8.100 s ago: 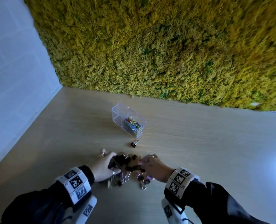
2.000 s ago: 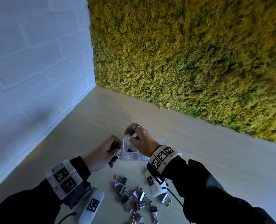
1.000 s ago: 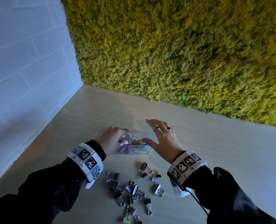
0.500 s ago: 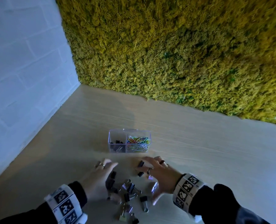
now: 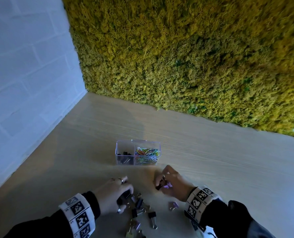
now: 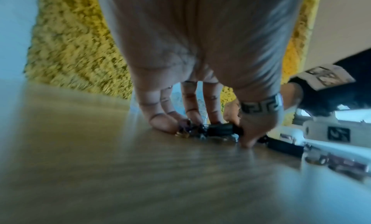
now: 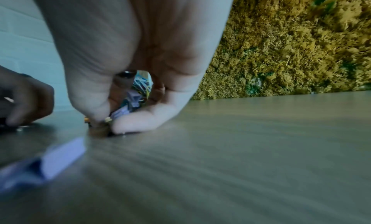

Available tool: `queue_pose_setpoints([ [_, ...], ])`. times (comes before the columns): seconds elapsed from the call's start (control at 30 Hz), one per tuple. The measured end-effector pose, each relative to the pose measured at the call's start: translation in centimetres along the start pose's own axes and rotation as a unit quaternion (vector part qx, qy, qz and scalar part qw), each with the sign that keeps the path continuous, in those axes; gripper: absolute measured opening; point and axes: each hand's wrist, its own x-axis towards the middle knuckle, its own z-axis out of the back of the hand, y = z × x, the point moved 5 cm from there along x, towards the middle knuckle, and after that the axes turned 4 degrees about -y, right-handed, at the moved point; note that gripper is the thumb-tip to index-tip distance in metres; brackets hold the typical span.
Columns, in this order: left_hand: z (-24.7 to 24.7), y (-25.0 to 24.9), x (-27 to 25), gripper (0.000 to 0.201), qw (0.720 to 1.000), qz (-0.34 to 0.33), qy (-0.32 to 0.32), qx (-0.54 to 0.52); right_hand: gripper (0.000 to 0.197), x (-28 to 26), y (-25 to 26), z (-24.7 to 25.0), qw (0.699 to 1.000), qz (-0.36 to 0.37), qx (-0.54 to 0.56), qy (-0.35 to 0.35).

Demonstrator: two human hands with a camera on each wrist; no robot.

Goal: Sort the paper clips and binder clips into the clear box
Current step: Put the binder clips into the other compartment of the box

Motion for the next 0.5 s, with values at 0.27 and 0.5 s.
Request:
queue_pose_setpoints([
  [0.27, -0.8, 0.9, 0.9, 0.029, 0.999, 0.021, 0.031, -0.006, 0.031, 1.3, 0.3, 0.6, 0.998, -0.034, -0.046, -0.001],
  [0.5, -0.2, 0.8, 0.4, 0.018, 1.0, 0.009, 0.007, -0.021, 0.033, 2.1, -0.3, 0.7, 0.994, -0.069, -0.079, 0.012],
])
